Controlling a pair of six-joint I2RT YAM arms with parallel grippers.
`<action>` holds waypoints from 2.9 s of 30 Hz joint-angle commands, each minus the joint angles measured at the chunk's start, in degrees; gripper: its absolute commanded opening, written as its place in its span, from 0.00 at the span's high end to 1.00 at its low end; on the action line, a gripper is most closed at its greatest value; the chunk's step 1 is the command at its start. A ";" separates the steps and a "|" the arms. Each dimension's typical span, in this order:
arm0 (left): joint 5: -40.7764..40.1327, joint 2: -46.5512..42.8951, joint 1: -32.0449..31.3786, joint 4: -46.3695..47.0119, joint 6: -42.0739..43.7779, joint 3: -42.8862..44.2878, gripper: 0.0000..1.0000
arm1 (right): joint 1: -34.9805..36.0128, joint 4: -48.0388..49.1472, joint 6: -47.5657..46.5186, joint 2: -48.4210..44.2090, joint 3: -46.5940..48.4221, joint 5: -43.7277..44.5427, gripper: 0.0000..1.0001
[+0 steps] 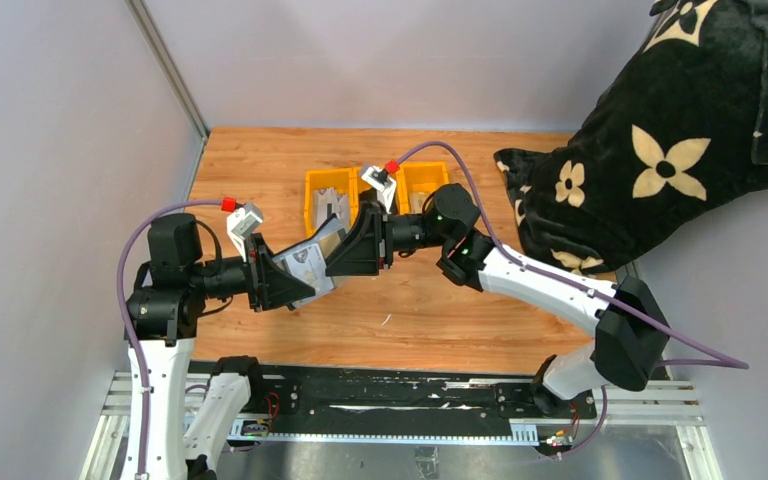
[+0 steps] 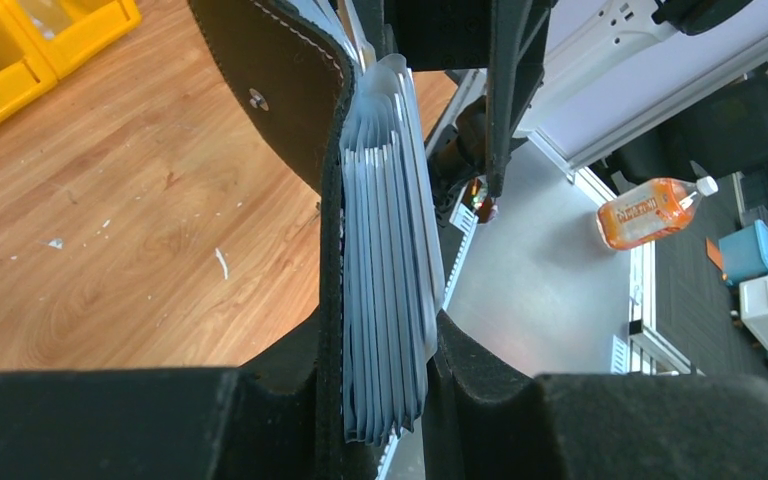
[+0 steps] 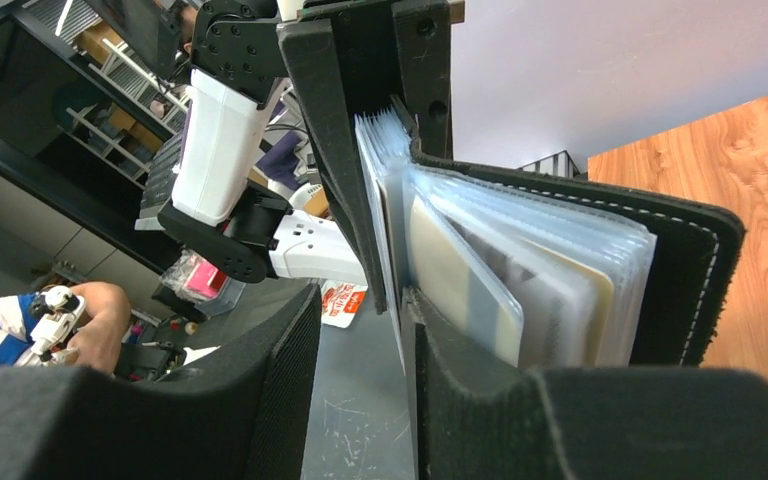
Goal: Take the credit cards out of the card holder
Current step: Remove the credit card from the card holder.
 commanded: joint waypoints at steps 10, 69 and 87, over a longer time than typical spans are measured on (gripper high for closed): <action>6.99 -0.76 -0.20 1.42 -0.53 0.17 0.80 | 1.35 4.38 2.26 4.19 2.84 0.50 0.85; 9.47 -1.03 -0.20 1.42 -0.58 0.47 0.81 | 1.94 16.16 7.23 -1.08 -7.32 0.53 1.00; 8.92 -0.66 -0.20 1.42 -1.21 1.63 0.79 | -0.15 11.01 4.69 -6.59 -10.46 0.47 1.00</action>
